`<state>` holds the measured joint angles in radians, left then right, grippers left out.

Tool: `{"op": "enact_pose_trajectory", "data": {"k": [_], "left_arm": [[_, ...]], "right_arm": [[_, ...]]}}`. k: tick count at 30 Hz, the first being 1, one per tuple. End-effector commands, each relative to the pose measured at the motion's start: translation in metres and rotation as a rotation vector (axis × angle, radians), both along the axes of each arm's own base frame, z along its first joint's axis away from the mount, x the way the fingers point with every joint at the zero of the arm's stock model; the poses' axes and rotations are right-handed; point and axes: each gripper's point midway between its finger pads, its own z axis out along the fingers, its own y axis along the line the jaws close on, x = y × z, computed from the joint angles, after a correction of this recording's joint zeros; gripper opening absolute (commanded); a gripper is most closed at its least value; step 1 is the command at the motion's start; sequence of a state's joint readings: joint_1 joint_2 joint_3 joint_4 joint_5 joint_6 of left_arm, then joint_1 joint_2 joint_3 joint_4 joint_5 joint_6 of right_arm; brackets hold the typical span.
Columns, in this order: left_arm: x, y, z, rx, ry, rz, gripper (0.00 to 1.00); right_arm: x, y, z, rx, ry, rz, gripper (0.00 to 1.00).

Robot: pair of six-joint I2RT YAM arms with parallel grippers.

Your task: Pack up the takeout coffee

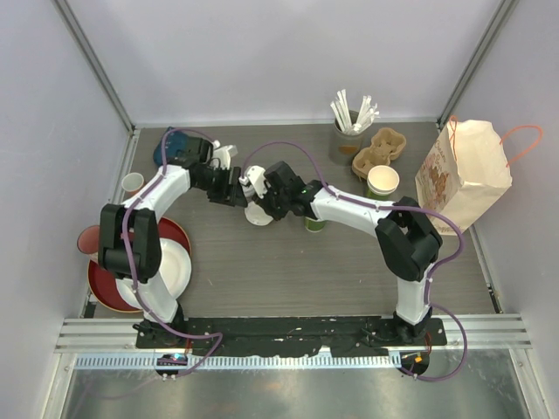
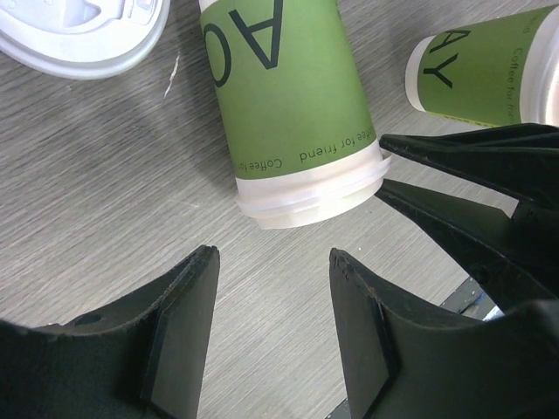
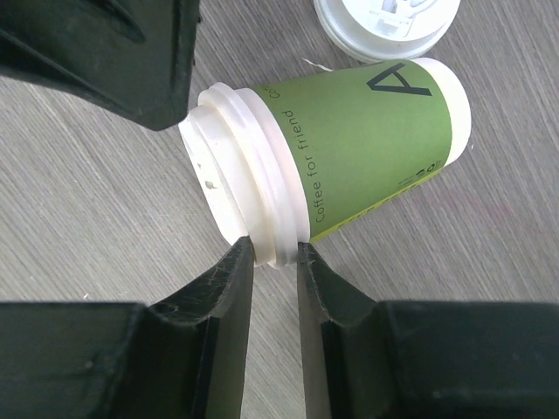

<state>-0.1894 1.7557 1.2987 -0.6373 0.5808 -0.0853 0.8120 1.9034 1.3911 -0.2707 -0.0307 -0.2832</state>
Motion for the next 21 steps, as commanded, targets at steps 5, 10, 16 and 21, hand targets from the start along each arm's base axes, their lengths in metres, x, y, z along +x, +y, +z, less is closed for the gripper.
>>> {"op": "enact_pose_trajectory", "data": {"k": [5, 10, 16, 21], "left_arm": [[0.007, 0.004, 0.053, -0.04, -0.128, -0.018, 0.57], [0.011, 0.01, 0.064, -0.051, -0.147, -0.003, 0.57], [0.01, 0.023, 0.079, -0.048, -0.182, 0.016, 0.58], [0.004, 0.033, 0.091, -0.05, -0.204, 0.031, 0.57]], "right_arm": [[-0.002, 0.003, 0.059, 0.191, 0.049, -0.038, 0.22], [-0.011, 0.003, 0.075, 0.24, 0.108, -0.051, 0.21], [-0.036, 0.01, 0.106, 0.356, 0.286, -0.055, 0.2], [-0.067, 0.012, 0.128, 0.442, 0.452, -0.051, 0.2]]}}
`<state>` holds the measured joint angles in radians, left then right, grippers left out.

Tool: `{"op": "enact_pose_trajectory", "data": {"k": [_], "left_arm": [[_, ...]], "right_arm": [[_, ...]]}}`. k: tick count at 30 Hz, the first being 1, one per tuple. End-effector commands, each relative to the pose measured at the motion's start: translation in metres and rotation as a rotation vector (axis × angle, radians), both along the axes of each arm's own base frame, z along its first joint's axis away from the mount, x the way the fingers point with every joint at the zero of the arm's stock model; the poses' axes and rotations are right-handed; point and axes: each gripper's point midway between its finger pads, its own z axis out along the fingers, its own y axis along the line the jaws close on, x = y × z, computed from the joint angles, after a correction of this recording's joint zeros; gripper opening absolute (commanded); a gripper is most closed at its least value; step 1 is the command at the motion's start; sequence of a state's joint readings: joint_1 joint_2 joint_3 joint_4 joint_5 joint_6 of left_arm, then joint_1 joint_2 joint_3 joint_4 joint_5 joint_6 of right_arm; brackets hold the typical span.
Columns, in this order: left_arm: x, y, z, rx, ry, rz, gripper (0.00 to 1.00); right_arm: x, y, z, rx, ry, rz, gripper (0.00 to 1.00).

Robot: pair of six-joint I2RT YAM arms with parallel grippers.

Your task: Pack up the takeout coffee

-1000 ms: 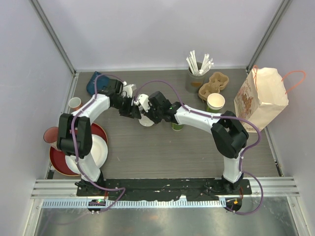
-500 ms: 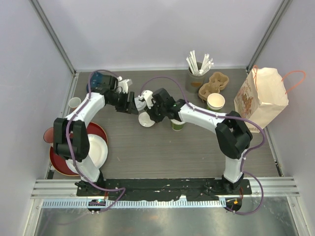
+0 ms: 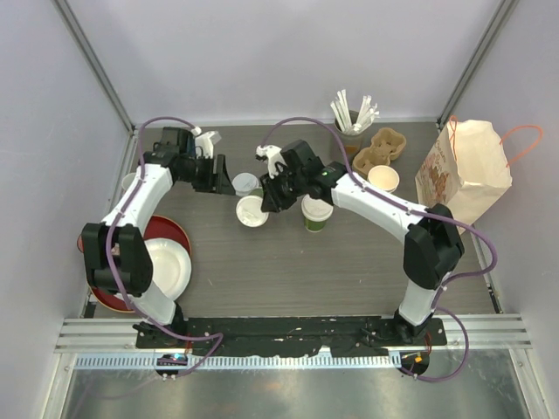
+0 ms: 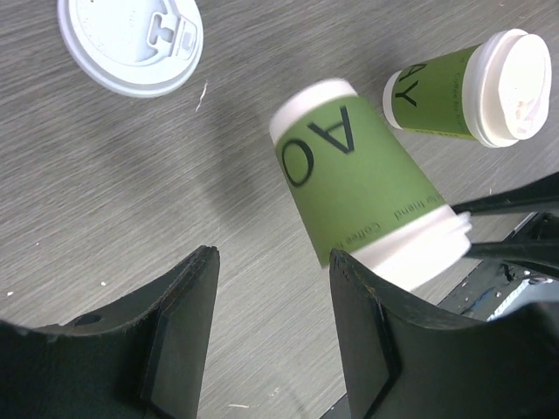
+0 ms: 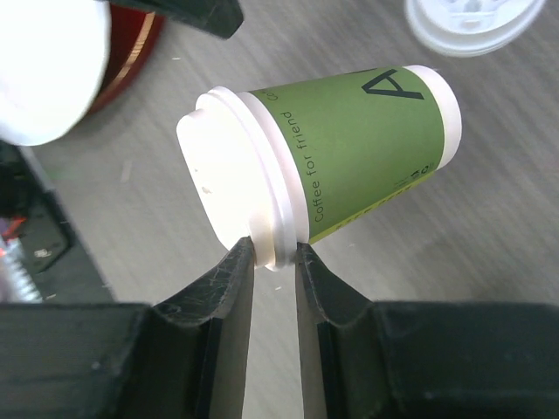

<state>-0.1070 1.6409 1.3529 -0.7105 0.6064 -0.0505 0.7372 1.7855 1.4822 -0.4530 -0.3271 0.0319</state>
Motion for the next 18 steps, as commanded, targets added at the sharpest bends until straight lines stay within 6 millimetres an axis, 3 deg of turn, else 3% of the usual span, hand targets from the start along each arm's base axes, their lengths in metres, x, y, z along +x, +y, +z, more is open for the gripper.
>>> {"op": "enact_pose_trajectory", "data": {"k": [1, 5, 9, 10, 12, 13, 18], "left_arm": [[-0.005, 0.007, 0.037, -0.02, -0.095, -0.014, 0.58], [-0.011, 0.017, 0.045, -0.008, -0.12, 0.006, 0.58], [-0.02, 0.024, 0.052, -0.012, -0.126, 0.022, 0.58], [-0.023, 0.024, 0.055, -0.014, -0.137, 0.019, 0.58], [-0.028, 0.023, 0.056, -0.024, -0.136, 0.016, 0.58], [-0.031, 0.022, 0.059, -0.03, -0.148, 0.011, 0.58], [-0.038, 0.021, 0.056, -0.034, -0.152, 0.008, 0.58]], "right_arm": [[-0.037, 0.008, 0.059, 0.179, 0.148, 0.017, 0.19], [-0.067, 0.01, 0.056, 0.248, 0.357, -0.004, 0.18], [-0.086, 0.014, 0.068, 0.364, 0.467, -0.023, 0.16], [-0.096, 0.013, 0.056, 0.37, 0.533, -0.026, 0.16], [-0.108, 0.024, 0.066, 0.452, 0.627, -0.008, 0.15], [-0.113, 0.023, 0.053, 0.438, 0.665, -0.017, 0.15], [-0.139, 0.036, 0.03, 0.376, 0.742, -0.007, 0.15]]}}
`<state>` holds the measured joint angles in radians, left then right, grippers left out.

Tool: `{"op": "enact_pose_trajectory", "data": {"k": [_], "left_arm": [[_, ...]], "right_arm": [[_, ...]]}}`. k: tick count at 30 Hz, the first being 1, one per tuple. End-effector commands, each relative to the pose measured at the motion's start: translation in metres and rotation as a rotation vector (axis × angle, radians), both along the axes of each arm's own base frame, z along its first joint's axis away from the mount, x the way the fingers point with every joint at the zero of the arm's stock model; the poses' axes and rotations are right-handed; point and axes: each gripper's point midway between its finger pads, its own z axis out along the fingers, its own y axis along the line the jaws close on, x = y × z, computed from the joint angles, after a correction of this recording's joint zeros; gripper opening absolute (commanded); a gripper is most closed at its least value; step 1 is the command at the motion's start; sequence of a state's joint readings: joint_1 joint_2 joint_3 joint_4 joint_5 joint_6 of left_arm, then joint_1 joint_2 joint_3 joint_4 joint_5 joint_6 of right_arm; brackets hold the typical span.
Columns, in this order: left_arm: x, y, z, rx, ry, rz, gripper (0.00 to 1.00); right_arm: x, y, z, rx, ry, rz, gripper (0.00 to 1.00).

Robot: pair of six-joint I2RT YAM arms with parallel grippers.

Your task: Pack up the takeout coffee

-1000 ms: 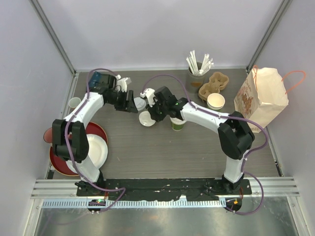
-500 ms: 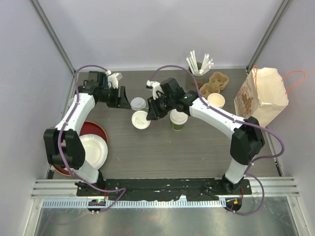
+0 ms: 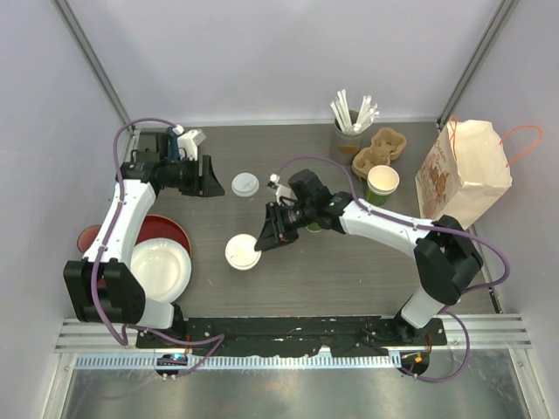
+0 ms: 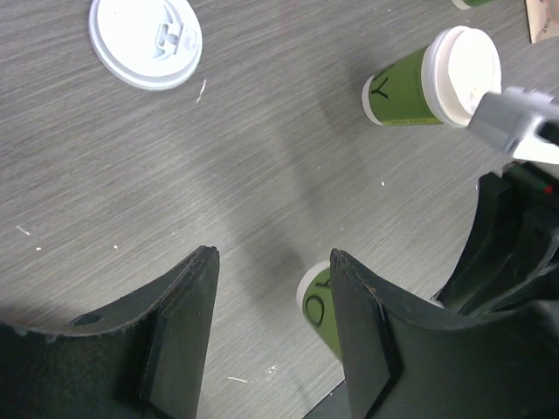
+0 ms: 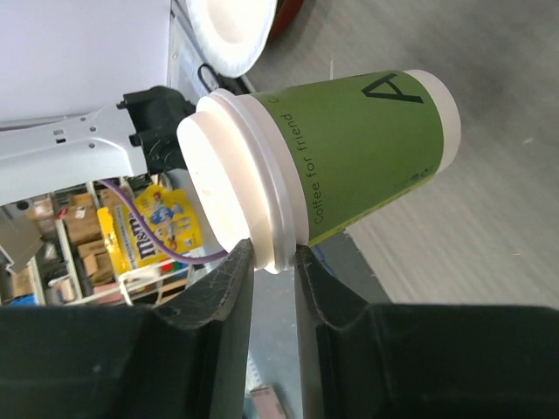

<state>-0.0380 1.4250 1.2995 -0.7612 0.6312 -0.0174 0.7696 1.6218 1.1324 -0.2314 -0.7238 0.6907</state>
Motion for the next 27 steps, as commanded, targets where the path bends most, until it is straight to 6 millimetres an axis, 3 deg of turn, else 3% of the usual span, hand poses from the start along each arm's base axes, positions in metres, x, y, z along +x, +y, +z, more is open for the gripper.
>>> {"op": "enact_pose_trajectory", "data": {"k": [1, 10, 19, 27], "left_arm": [[-0.01, -0.003, 0.005, -0.021, -0.022, -0.027, 0.58], [-0.014, -0.006, -0.008, -0.034, 0.032, -0.038, 0.58], [-0.025, -0.011, -0.024, -0.065, 0.089, -0.053, 0.58], [-0.046, -0.019, -0.031, -0.085, 0.135, -0.087, 0.58]], "right_arm": [[-0.021, 0.025, 0.019, 0.095, 0.079, 0.031, 0.15], [-0.027, 0.034, -0.004, 0.067, 0.177, 0.051, 0.16], [-0.003, 0.007, -0.033, -0.024, 0.194, -0.039, 0.2], [0.011, -0.001, -0.053, -0.065, 0.197, -0.071, 0.27]]}}
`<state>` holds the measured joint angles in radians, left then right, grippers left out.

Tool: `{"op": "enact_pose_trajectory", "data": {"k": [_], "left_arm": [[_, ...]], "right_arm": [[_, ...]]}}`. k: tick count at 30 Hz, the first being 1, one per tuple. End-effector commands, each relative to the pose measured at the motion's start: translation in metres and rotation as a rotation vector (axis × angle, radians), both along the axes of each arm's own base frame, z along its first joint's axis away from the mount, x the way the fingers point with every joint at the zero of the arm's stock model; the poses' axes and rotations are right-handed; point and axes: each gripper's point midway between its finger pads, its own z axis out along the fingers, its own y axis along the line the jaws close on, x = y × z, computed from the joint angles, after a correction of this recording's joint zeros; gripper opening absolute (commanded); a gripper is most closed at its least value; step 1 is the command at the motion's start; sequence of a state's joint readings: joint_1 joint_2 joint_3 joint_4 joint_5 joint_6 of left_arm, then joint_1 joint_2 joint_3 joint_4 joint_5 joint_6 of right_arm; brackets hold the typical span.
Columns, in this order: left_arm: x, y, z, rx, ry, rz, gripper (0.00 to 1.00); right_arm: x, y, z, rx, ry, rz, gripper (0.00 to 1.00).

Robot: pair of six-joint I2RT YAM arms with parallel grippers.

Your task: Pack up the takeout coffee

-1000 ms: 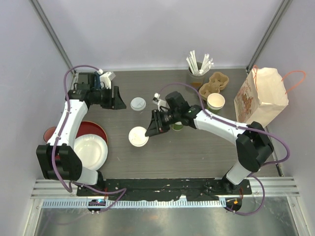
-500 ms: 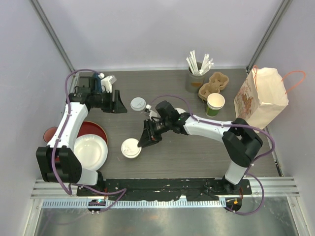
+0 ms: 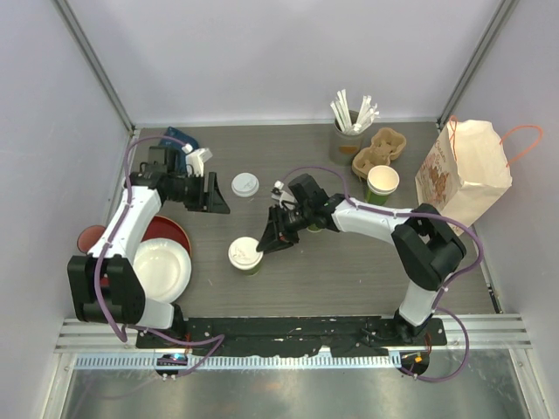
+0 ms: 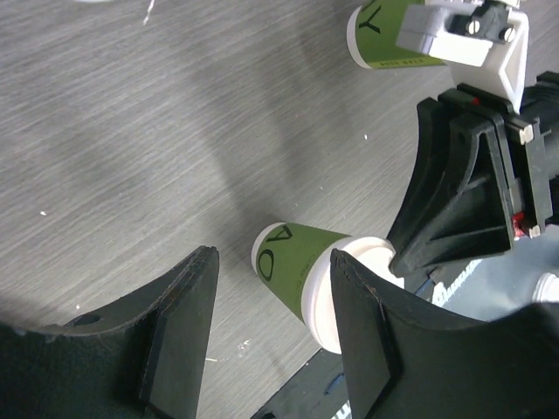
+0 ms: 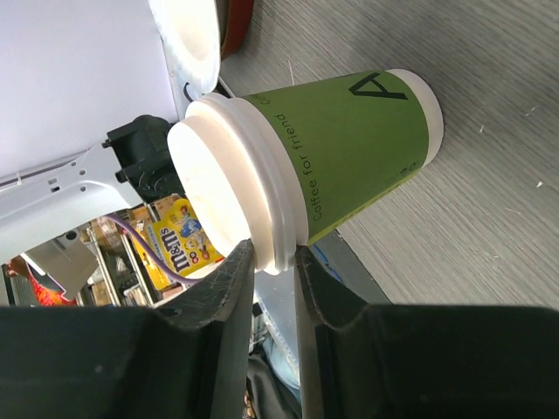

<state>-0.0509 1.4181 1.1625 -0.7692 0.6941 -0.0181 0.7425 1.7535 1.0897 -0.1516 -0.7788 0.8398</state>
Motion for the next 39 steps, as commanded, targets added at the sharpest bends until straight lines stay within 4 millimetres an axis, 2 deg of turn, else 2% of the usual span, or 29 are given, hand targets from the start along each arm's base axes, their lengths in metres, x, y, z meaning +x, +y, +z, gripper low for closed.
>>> {"op": "enact_pose_trajectory", "data": {"k": [1, 6, 10, 14, 15, 17, 18, 20, 21, 23, 24, 25, 26, 27, 28, 29, 31, 32, 37, 39], "left_arm": [[-0.015, -0.009, 0.009, -0.047, 0.0, -0.041, 0.58], [-0.027, -0.011, 0.009, -0.056, 0.011, -0.057, 0.61], [-0.03, -0.012, 0.01, -0.061, 0.017, -0.062, 0.62], [-0.031, -0.012, 0.009, -0.062, 0.023, -0.062, 0.62], [-0.032, -0.011, 0.007, -0.053, 0.013, -0.079, 0.62], [-0.033, -0.011, 0.006, -0.051, 0.018, -0.082, 0.62], [-0.034, -0.011, 0.004, -0.05, 0.023, -0.083, 0.61], [-0.037, -0.011, 0.004, -0.054, 0.028, -0.085, 0.6], [-0.038, -0.011, 0.004, -0.056, 0.031, -0.085, 0.59], [-0.042, -0.012, 0.004, -0.057, 0.032, -0.088, 0.59], [-0.043, -0.011, 0.004, -0.053, 0.028, -0.093, 0.59], [-0.045, -0.011, 0.004, -0.052, 0.028, -0.093, 0.59], [-0.045, -0.01, 0.004, -0.05, 0.022, -0.091, 0.59], [-0.046, -0.01, 0.002, -0.052, 0.029, -0.087, 0.59], [-0.046, -0.011, 0.001, -0.055, 0.031, -0.084, 0.59], [-0.045, -0.01, -0.001, -0.055, 0.027, -0.082, 0.59], [-0.045, -0.009, -0.003, -0.052, 0.032, -0.075, 0.58], [-0.045, -0.009, -0.005, -0.05, 0.039, -0.072, 0.58], [-0.046, -0.008, -0.01, -0.047, 0.052, -0.07, 0.58], [-0.046, -0.008, -0.011, -0.048, 0.06, -0.067, 0.58]], "right_arm": [[0.008, -0.005, -0.007, -0.022, -0.031, -0.01, 0.29], [0.016, -0.007, -0.003, -0.04, -0.079, -0.023, 0.52], [0.022, -0.011, 0.002, -0.071, -0.141, -0.025, 0.57], [0.031, -0.017, 0.016, -0.109, -0.254, -0.035, 0.59], [0.035, -0.018, 0.028, -0.108, -0.304, -0.043, 0.62], [0.037, -0.022, 0.034, -0.153, -0.399, -0.033, 0.63], [0.04, -0.021, 0.048, -0.148, -0.453, -0.038, 0.65], [0.039, -0.019, 0.053, -0.18, -0.516, -0.03, 0.67], [0.039, -0.016, 0.062, -0.172, -0.561, -0.015, 0.7], [0.03, -0.007, 0.069, -0.197, -0.667, 0.041, 0.73], [0.031, -0.003, 0.078, -0.208, -0.814, 0.112, 0.74], [0.025, 0.002, 0.089, -0.207, -0.921, 0.159, 0.74], [0.004, 0.017, 0.096, -0.214, -1.046, 0.222, 0.74], [-0.002, 0.019, 0.094, -0.225, -1.143, 0.28, 0.74], [-0.007, 0.028, 0.101, -0.206, -1.281, 0.34, 0.72], [-0.011, 0.031, 0.101, -0.226, -1.344, 0.342, 0.67], [-0.008, 0.032, 0.089, -0.268, -1.369, 0.35, 0.62], [-0.008, 0.035, 0.076, -0.299, -1.362, 0.372, 0.61], [-0.026, 0.052, 0.071, -0.36, -1.468, 0.448, 0.56], [-0.024, 0.056, 0.074, -0.371, -1.473, 0.442, 0.56]]}}
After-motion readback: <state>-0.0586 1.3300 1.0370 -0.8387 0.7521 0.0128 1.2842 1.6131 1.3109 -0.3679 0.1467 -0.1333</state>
